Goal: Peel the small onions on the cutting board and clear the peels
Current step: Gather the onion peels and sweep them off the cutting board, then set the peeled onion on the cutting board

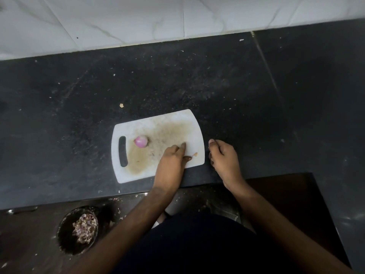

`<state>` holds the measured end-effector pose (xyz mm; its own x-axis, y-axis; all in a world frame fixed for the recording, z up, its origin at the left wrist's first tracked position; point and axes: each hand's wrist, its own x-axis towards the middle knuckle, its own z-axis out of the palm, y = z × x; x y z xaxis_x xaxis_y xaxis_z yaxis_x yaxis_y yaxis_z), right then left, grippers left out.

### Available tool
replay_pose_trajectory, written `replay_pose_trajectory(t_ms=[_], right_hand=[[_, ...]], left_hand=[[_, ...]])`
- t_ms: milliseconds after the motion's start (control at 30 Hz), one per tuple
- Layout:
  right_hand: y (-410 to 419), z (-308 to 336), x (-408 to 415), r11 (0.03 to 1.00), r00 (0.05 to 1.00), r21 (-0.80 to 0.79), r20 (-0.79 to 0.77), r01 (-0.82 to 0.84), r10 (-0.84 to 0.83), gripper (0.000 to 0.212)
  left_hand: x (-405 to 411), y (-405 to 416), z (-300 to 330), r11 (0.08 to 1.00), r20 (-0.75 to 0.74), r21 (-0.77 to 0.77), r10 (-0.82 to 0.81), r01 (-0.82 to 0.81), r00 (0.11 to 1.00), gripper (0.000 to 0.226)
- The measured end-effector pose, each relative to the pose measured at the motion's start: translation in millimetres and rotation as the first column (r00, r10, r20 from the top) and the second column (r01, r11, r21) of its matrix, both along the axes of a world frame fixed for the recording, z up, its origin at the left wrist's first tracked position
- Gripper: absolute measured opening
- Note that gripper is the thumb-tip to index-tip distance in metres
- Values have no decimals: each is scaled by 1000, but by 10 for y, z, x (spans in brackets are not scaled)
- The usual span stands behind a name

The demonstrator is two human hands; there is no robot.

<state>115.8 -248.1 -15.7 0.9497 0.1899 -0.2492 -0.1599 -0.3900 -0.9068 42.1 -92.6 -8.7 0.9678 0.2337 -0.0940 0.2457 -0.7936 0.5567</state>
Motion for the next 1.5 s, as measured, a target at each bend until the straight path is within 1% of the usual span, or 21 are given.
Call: replay_pose_trajectory(t_ms=[67,133,267,400,533,633,700,733,767,800,833,867,900,933,967,1033,1100,1233,1333,1433,1500], right_hand=[[-17,-9,15,972,982,-186,101,-140,161,41],[1,-9,22,900,937,-355,141,-254,320,41],[80,35,35,716,853,-609,118,-342,508,42],[174,109,53,563,807,-744,55,-360,588,38],[225,86,24,465,766,-829,71,-311,639,29],[208,65,44,468,783,-823,47,-321,621,26],[146,73,88,545,806,-769,68,-333,588,28],[117,84,99,602,812,-723,100,-338,575,30],[99,103,95,664,815,-659,130,-355,564,33],[105,138,77,725,825,-572,141,-383,547,35],[127,186,48,798,855,-442,120,-409,504,37],[186,246,1,873,898,-261,47,-412,438,36],[266,323,-59,928,928,-52,-74,-370,365,35],[375,397,-131,946,925,132,-208,-295,317,32],[489,453,-202,939,898,274,-329,-207,294,30],[712,530,-337,899,813,434,-502,-58,294,29],[971,567,-501,866,721,496,-621,57,308,28],[1562,614,-871,808,575,534,-753,251,319,24],[2087,620,-1232,786,510,537,-790,306,340,17],[2684,714,-1692,739,433,582,-795,341,426,19],[3054,761,-1995,722,398,614,-778,319,486,22]], left_hand=[[-65,18,12,994,25,-9,113,-113,993,44],[-88,43,3,974,27,-34,227,-226,974,37],[-54,34,1,948,35,-92,310,-305,950,29],[-28,46,-45,933,106,-120,351,-338,930,18],[-44,1,-93,937,155,-77,349,-341,924,10],[-46,-5,-133,945,172,-45,326,-323,930,10],[-48,5,-108,927,160,-136,369,-350,916,9],[-57,-1,-77,895,152,-233,419,-380,895,8],[-79,-11,-35,833,127,-371,483,-410,866,10],[-104,-28,9,722,71,-543,549,-430,833,13],[-126,-58,59,550,-11,-720,601,-423,800,17],[-159,-80,111,335,-100,-860,629,-385,771,20],[-192,-84,159,123,-177,-937,642,-328,746,22],[-242,-52,204,-39,-233,-960,657,-276,717,23],[-297,-8,249,-157,-276,-960,676,-232,683,24],[-424,96,344,-308,-331,-940,727,-146,602,24],[-596,228,421,-396,-368,-917,782,-55,502,21],[-938,532,506,-454,-405,-890,835,49,371,20],[-1208,857,647,-507,-467,-847,854,163,229,24],[-1565,1318,798,-482,-478,-821,874,306,92,27],[-1805,1651,836,-466,-486,-820,874,331,26,29]])
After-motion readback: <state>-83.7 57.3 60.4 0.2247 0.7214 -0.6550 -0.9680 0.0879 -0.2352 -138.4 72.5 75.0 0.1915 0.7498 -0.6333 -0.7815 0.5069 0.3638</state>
